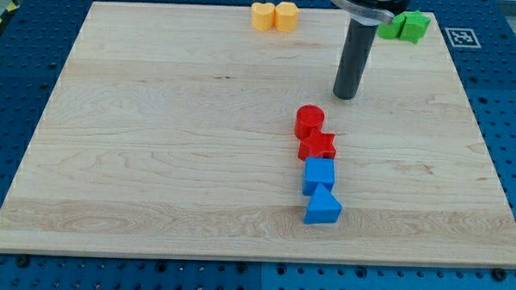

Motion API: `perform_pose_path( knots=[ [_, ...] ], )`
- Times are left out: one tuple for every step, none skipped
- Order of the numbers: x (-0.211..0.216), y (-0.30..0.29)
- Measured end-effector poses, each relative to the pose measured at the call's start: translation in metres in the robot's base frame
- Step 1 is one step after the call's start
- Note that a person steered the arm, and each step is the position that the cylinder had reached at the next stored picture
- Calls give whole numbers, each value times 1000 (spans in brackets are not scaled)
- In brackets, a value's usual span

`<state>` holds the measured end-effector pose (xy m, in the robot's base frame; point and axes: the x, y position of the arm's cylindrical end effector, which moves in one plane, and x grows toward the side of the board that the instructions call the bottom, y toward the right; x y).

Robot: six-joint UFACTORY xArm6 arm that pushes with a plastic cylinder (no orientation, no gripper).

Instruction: Move the arm right to the yellow hexagon

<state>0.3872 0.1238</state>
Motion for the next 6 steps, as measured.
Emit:
perform_pose_path(
  knots=[
    [0,19],
    [-14,26],
    [-20,34],
    [-20,59],
    [-22,66],
    [-33,66]
  ],
)
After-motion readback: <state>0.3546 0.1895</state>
